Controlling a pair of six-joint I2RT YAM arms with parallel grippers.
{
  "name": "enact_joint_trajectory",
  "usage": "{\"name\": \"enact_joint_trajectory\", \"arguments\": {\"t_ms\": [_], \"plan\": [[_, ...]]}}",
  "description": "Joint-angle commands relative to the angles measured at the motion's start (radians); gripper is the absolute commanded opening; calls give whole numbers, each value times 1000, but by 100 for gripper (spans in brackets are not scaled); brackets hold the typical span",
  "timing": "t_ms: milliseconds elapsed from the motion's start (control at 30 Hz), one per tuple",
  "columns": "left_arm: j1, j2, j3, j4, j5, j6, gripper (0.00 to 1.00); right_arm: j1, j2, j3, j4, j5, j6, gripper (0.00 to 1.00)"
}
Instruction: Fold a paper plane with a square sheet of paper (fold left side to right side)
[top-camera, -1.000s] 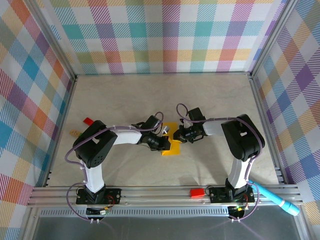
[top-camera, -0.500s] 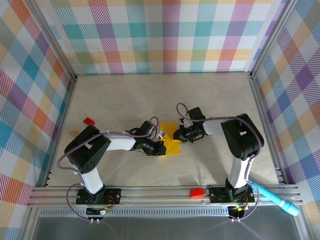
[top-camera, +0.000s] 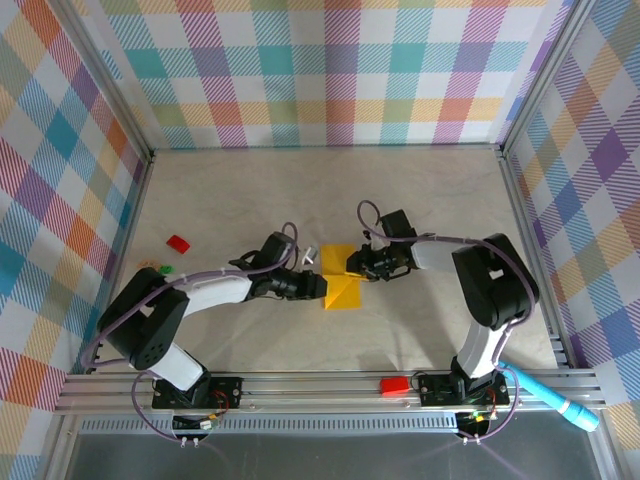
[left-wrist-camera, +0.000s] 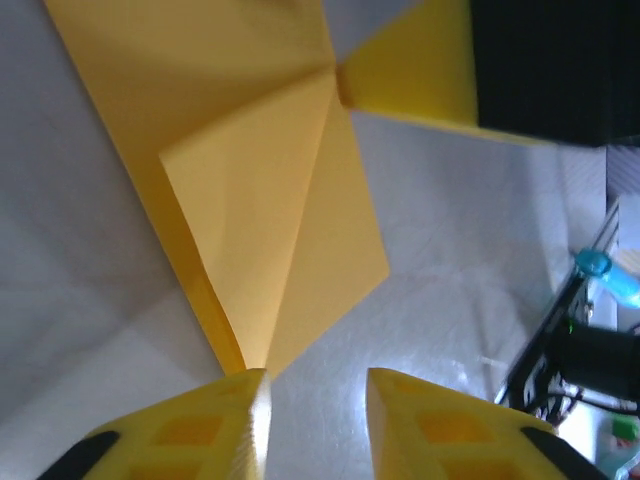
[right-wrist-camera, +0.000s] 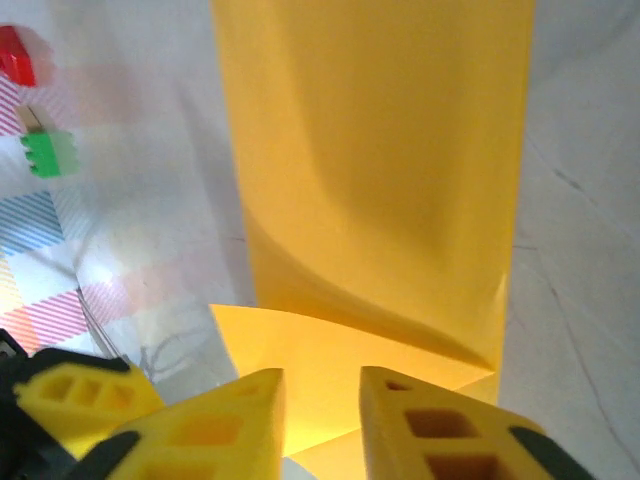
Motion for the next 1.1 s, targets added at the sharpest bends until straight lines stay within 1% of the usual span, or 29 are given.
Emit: {"name": "enact_joint_trajectory", "arguments": {"t_ms": [0,167,300,400,500,700,767,933,1067], "plan": [[45,-33,26,-16,-61,39,35,-9,-78,-20,-25,54,-17,36],[65,28,64,7,-42,75,36,-28,-161,-81,-3,86,-8,52],[65,111,110,25,5,94,36,-46,-229,-141,32,87,14,66],[65,170,141,30,26,101,36,-57,-265,-175,51,80,31,74],[65,212,158,44,40,101,35,-60,-293,-192,45,79,29,76],[64,265,174,66,57,92,32,-60,-304,-195,30,55,14,76],[64,271,177,73,66,88,28,-60,-299,-195,33,47,14,75],[64,236,167,73,53,86,1,-60,-265,-190,80,-6,35,74],[65,161,134,108,18,71,0,-60,-238,-192,146,-43,76,75]]}}
